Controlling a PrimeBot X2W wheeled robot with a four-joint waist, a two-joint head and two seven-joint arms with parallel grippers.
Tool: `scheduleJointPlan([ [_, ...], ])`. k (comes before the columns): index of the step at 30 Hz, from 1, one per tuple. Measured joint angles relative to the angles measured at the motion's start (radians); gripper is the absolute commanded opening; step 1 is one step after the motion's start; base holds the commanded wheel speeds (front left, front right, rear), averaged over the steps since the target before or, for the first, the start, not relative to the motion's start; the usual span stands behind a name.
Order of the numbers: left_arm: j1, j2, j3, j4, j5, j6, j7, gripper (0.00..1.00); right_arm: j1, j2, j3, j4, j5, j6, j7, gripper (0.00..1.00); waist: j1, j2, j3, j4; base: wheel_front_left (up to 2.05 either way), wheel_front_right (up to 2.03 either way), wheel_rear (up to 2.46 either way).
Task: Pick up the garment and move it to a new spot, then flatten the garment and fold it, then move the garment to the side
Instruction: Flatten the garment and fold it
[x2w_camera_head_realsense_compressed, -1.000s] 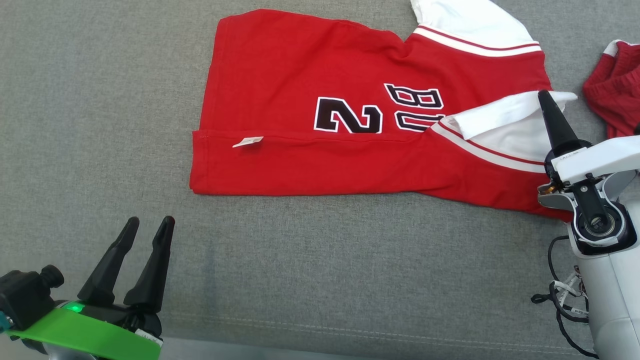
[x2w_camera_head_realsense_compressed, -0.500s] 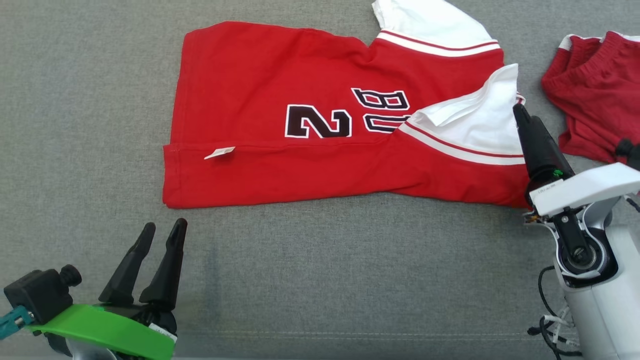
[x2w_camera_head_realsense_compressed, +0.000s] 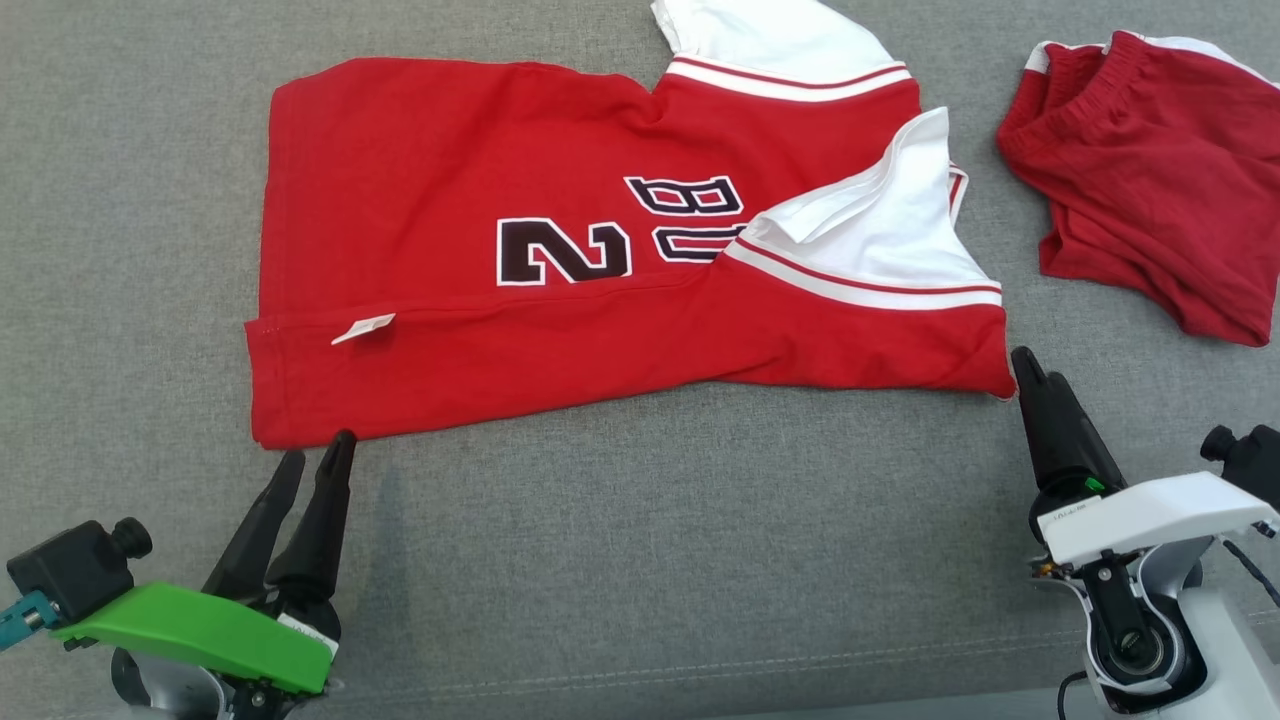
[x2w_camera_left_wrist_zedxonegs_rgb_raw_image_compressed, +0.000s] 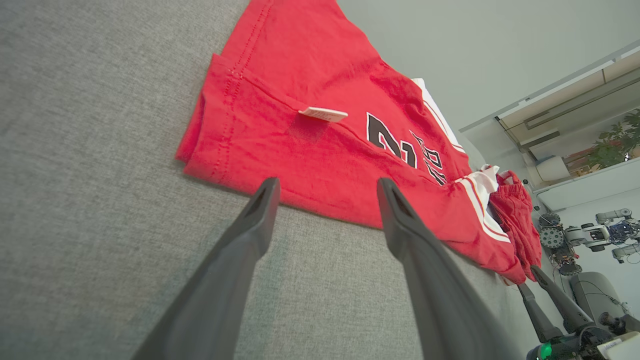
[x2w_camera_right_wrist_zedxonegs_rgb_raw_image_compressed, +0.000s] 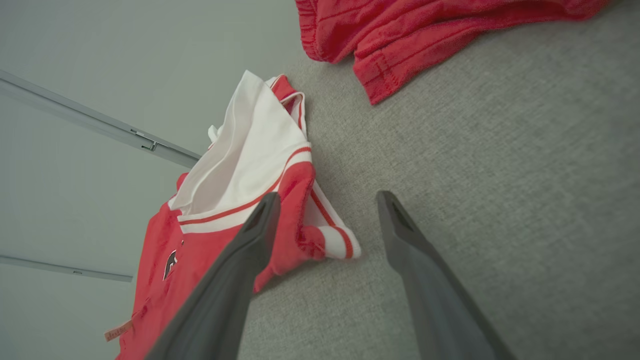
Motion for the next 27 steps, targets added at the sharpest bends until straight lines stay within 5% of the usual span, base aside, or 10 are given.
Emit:
scheduleJointPlan([
  [27,-0.090,-0.028,-0.003,0.178,-0.050,-0.050,0.035,1.00,0.033,0.034,0.049,0.019,0.018,0.012,-0.014,1.00,0.0000,0.0000,0.008,0.019,0.00,0.00,0.00],
])
